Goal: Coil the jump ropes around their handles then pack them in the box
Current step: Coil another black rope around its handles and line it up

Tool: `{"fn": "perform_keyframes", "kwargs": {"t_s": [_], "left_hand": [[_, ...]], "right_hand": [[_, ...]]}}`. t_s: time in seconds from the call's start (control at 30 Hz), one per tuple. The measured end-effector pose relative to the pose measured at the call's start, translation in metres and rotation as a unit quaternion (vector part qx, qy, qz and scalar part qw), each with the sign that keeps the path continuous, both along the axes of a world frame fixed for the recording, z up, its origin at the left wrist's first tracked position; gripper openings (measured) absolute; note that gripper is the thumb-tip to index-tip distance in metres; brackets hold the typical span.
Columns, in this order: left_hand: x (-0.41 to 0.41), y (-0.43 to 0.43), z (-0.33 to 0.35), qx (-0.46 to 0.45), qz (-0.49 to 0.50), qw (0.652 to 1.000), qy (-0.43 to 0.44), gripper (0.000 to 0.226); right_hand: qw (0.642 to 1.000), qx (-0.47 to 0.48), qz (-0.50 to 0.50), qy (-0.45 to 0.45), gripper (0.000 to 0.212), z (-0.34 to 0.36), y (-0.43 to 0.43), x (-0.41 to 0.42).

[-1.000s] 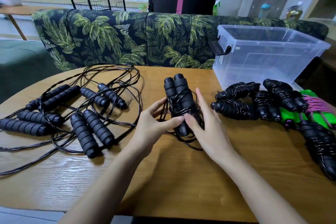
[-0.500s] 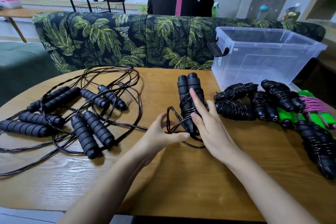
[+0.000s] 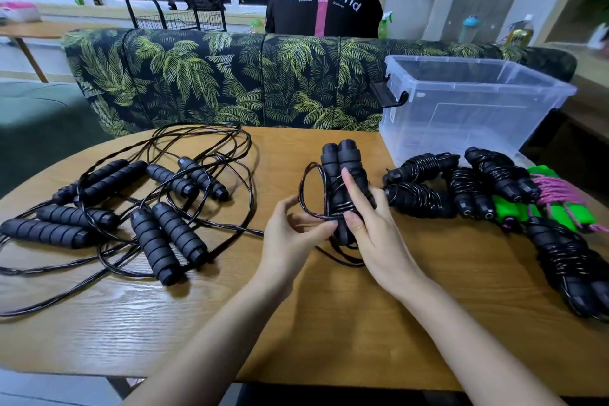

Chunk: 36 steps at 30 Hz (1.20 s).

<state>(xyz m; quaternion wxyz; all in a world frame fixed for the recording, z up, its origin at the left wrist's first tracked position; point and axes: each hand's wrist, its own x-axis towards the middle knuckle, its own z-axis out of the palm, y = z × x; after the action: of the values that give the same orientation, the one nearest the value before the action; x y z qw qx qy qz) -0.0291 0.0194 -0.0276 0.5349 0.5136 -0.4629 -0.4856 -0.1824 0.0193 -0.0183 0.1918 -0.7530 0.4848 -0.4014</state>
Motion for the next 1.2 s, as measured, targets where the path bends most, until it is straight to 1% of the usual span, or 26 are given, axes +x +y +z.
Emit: {"fn": "perform_keyframes", "kwargs": {"t_s": [0.07, 0.1, 0.17, 0.23, 0.3, 0.4, 0.5, 0.53, 0.57, 0.6, 0.63, 0.7, 0.73, 0.83, 0.87, 0.93, 1.0, 1.1, 1.13, 1.17, 1.2], "left_hand": [[0.005, -0.006, -0.002, -0.074, -0.012, 0.994, -0.085, 0.071], [0.007, -0.008, -0.001, -0.113, -0.019, 0.985, -0.133, 0.071], [0.013, -0.009, 0.002, -0.185, -0.032, 0.956, -0.227, 0.072], [0.021, -0.013, 0.009, -0.245, -0.031, 0.918, -0.312, 0.069], [0.036, -0.024, 0.016, -0.295, -0.010, 0.877, -0.378, 0.056], [0.063, -0.041, 0.023, -0.367, 0.001, 0.788, -0.495, 0.031], [0.091, -0.051, 0.037, -0.399, -0.001, 0.705, -0.586, 0.023], [0.101, -0.055, 0.043, -0.402, 0.004, 0.677, -0.617, 0.027], [0.108, -0.058, 0.051, -0.397, 0.009, 0.654, -0.645, 0.036], [0.114, -0.061, 0.059, -0.392, 0.014, 0.635, -0.665, 0.043], [0.120, -0.063, 0.066, -0.390, 0.022, 0.620, -0.680, 0.041], [0.130, -0.069, 0.077, -0.392, 0.040, 0.598, -0.697, 0.028], [0.136, -0.073, 0.081, -0.386, 0.056, 0.595, -0.703, 0.026], [0.159, -0.085, 0.087, -0.316, 0.100, 0.617, -0.713, 0.025], [0.166, -0.089, 0.085, -0.301, 0.098, 0.613, -0.724, 0.025], [0.168, -0.092, 0.077, -0.277, 0.059, 0.595, -0.753, 0.030], [0.158, -0.091, 0.068, -0.232, 0.017, 0.593, -0.771, 0.043], [0.130, -0.086, 0.052, -0.162, -0.039, 0.610, -0.774, 0.073], [0.118, -0.083, 0.048, -0.164, -0.039, 0.630, -0.758, 0.077], [0.104, -0.078, 0.044, -0.175, -0.039, 0.664, -0.726, 0.075], [0.089, -0.072, 0.039, -0.200, -0.045, 0.711, -0.673, 0.068]], "right_hand": [[1.000, 0.022, 0.012, -0.017, 0.057, -0.001, 0.001, -0.002], [0.999, 0.031, 0.015, -0.025, 0.056, -0.002, 0.001, -0.004], [0.997, 0.051, 0.020, -0.047, 0.055, -0.001, 0.001, -0.008], [0.995, 0.064, 0.018, -0.068, 0.053, 0.001, -0.001, -0.013], [0.995, 0.058, 0.004, -0.077, 0.052, 0.003, -0.005, -0.020], [0.994, 0.060, -0.017, -0.091, 0.051, 0.005, -0.012, -0.033], [0.993, 0.078, -0.017, -0.082, 0.051, 0.006, -0.015, -0.043], [0.994, 0.080, -0.016, -0.076, 0.051, 0.007, -0.015, -0.045], [0.994, 0.077, -0.016, -0.070, 0.051, 0.008, -0.016, -0.046], [0.995, 0.073, -0.017, -0.063, 0.052, 0.008, -0.017, -0.047], [0.996, 0.069, -0.019, -0.057, 0.052, 0.009, -0.018, -0.047], [0.996, 0.065, -0.022, -0.049, 0.053, 0.011, -0.021, -0.046], [0.997, 0.063, -0.024, -0.046, 0.053, 0.011, -0.022, -0.047], [0.997, 0.054, -0.041, -0.043, 0.053, 0.012, -0.024, -0.053], [0.997, 0.051, -0.039, -0.036, 0.054, 0.012, -0.023, -0.054], [0.999, 0.043, -0.026, -0.017, 0.055, 0.009, -0.019, -0.053], [0.998, 0.050, -0.022, -0.010, 0.054, 0.005, -0.019, -0.049], [0.997, 0.068, -0.028, -0.006, 0.054, -0.001, -0.021, -0.043], [0.997, 0.072, -0.029, -0.008, 0.054, -0.002, -0.022, -0.041], [0.997, 0.076, -0.030, -0.010, 0.054, -0.004, -0.023, -0.040], [0.996, 0.079, -0.031, -0.011, 0.054, -0.004, -0.023, -0.039]]}}
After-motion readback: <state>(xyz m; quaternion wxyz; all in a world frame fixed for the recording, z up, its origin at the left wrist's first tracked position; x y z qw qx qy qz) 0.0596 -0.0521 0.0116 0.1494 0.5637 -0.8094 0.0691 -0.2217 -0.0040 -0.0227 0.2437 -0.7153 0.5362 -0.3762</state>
